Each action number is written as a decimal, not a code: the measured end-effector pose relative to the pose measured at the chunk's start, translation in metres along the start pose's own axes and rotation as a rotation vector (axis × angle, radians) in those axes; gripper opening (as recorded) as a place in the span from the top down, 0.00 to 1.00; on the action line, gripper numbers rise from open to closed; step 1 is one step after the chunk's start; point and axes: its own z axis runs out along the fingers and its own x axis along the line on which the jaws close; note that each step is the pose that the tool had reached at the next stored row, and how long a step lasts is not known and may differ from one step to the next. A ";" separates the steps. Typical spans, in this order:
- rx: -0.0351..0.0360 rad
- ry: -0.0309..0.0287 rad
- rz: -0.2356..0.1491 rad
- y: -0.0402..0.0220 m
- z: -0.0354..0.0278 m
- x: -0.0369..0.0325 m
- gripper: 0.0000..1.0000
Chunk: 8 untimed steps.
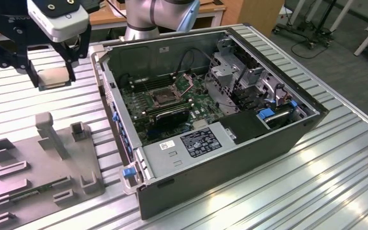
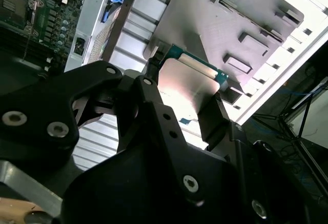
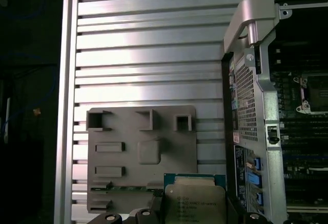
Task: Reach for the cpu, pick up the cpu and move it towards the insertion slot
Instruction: 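Pick up the cpu and move it towards the insertion slot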
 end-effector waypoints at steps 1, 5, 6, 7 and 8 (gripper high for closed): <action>0.0000 0.0001 0.000 0.0000 -0.0001 -0.0011 0.46; 0.0000 0.0000 0.000 0.0002 -0.0001 -0.0056 0.46; 0.0001 0.0001 0.000 0.0002 -0.0002 -0.0068 0.46; 0.0000 0.0000 0.000 0.0003 -0.0001 -0.0080 0.46; 0.0001 0.0001 0.000 0.0003 -0.0002 -0.0091 0.46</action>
